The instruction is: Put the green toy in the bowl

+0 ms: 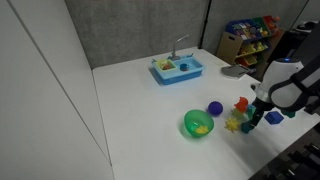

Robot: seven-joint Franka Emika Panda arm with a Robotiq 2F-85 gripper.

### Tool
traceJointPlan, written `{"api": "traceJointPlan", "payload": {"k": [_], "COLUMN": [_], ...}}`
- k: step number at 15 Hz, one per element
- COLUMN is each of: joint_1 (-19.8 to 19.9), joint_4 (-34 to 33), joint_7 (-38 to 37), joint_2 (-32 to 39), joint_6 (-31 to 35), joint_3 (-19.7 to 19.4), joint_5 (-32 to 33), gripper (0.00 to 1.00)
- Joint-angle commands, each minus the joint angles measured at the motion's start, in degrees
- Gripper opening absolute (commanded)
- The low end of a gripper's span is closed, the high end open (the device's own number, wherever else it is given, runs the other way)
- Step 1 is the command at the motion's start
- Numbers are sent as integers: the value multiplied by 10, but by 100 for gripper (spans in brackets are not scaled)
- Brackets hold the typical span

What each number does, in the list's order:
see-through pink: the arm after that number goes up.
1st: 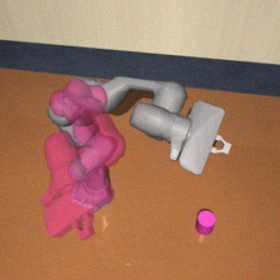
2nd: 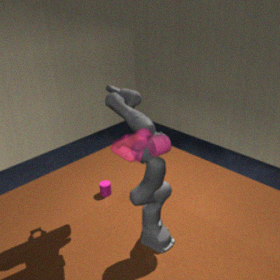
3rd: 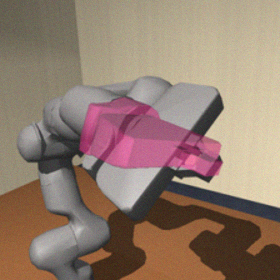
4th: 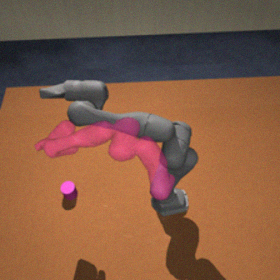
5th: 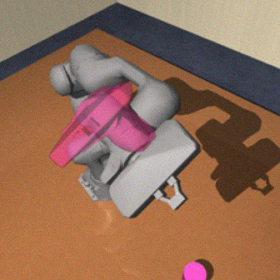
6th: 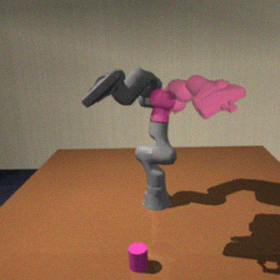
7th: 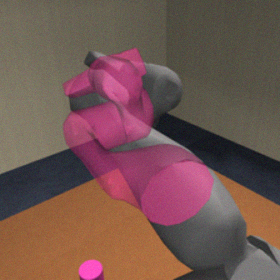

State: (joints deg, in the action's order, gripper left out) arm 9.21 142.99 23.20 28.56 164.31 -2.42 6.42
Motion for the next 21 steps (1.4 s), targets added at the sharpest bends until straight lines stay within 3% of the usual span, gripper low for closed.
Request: {"api": "traceJointPlan", "payload": {"k": [1,2,3,4,13,15,17,18,19,21], "joint_1": [25,26,28,28,24,20,18,18,18,8], "joint_4": [-5,-7,-8,-8,33,49,63,69,75,82], "joint_7": [15,16,16,15,10,8,9,9,10,-1], "joint_2": [25,31,36,38,-21,-44,-64,-73,-82,-94], "joint_6": [24,27,28,30,28,25,24,21,18,21], "joint_3": [19,20,20,20,23,27,29,30,32,21], "joint_5": [17,20,24,28,44,43,43,42,40,44], "gripper": [100,100,75,74,4,0,3,9,28,38]}}
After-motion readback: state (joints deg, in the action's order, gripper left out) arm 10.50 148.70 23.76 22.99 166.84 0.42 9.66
